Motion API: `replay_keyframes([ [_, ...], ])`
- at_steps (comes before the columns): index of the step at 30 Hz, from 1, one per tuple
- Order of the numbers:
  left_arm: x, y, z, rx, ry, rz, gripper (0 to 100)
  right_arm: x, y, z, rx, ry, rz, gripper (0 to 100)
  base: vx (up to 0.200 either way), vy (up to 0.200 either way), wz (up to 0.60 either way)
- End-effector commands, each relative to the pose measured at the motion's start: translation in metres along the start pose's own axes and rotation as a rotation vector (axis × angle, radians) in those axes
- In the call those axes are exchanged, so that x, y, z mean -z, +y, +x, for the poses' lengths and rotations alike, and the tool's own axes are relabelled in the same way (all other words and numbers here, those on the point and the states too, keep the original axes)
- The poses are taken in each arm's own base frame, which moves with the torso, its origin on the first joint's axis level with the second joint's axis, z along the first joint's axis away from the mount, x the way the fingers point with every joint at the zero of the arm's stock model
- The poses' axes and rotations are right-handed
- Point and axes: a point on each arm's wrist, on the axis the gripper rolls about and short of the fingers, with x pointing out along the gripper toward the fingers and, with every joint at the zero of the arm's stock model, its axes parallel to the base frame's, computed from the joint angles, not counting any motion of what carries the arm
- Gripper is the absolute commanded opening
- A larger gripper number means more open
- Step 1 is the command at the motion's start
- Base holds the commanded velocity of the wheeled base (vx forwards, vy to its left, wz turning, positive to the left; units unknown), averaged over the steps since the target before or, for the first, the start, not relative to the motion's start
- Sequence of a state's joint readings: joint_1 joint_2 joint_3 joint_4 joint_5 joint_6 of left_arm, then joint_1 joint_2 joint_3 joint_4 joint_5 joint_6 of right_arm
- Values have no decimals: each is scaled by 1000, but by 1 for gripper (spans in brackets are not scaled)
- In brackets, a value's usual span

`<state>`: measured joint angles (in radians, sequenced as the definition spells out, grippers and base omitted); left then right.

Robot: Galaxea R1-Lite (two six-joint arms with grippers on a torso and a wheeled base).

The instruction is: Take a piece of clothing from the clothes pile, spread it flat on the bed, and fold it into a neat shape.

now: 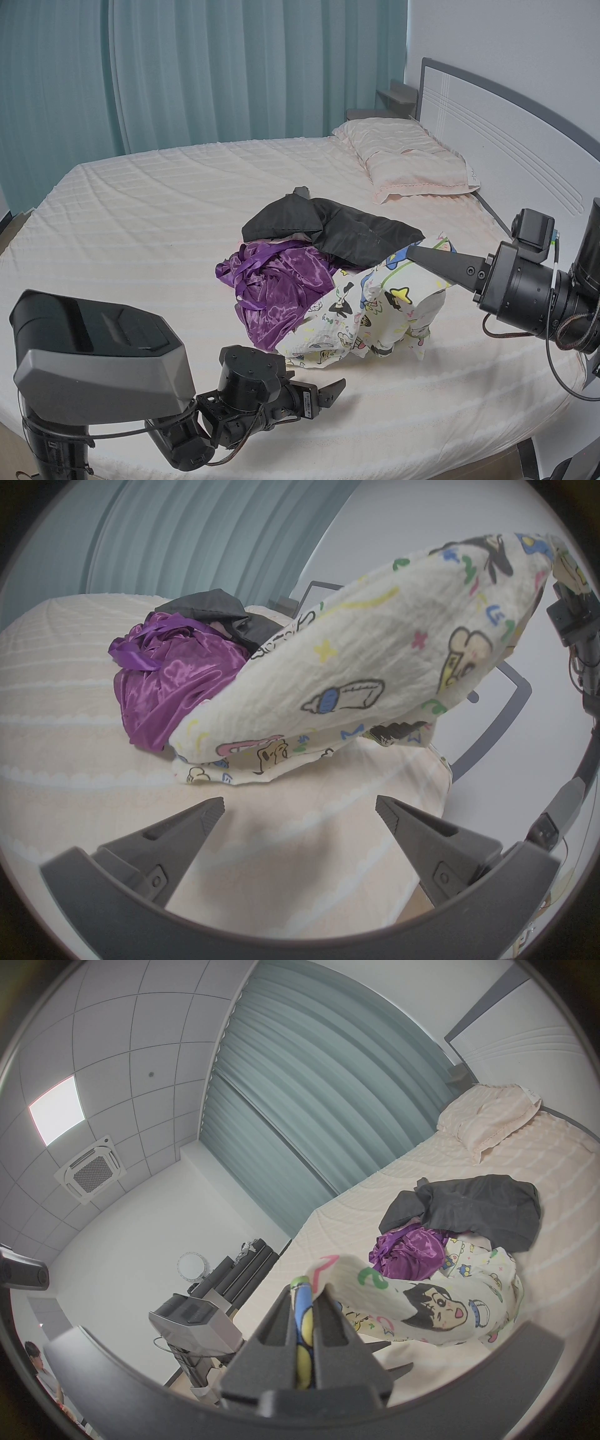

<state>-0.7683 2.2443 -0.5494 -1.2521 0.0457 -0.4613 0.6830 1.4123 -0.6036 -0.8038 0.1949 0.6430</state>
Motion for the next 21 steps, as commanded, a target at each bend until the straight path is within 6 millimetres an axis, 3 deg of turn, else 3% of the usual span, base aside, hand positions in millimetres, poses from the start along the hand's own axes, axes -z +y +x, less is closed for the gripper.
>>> replay_keyframes([
  [1, 8, 5, 10, -17, -10, -2, 100, 2, 12, 4, -39, 6, -3, 0, 0, 0, 0],
  [21, -3, 18, 73, -135, -216, -65, 100, -8, 22, -3, -74, -36, -11, 0, 0, 0, 0],
])
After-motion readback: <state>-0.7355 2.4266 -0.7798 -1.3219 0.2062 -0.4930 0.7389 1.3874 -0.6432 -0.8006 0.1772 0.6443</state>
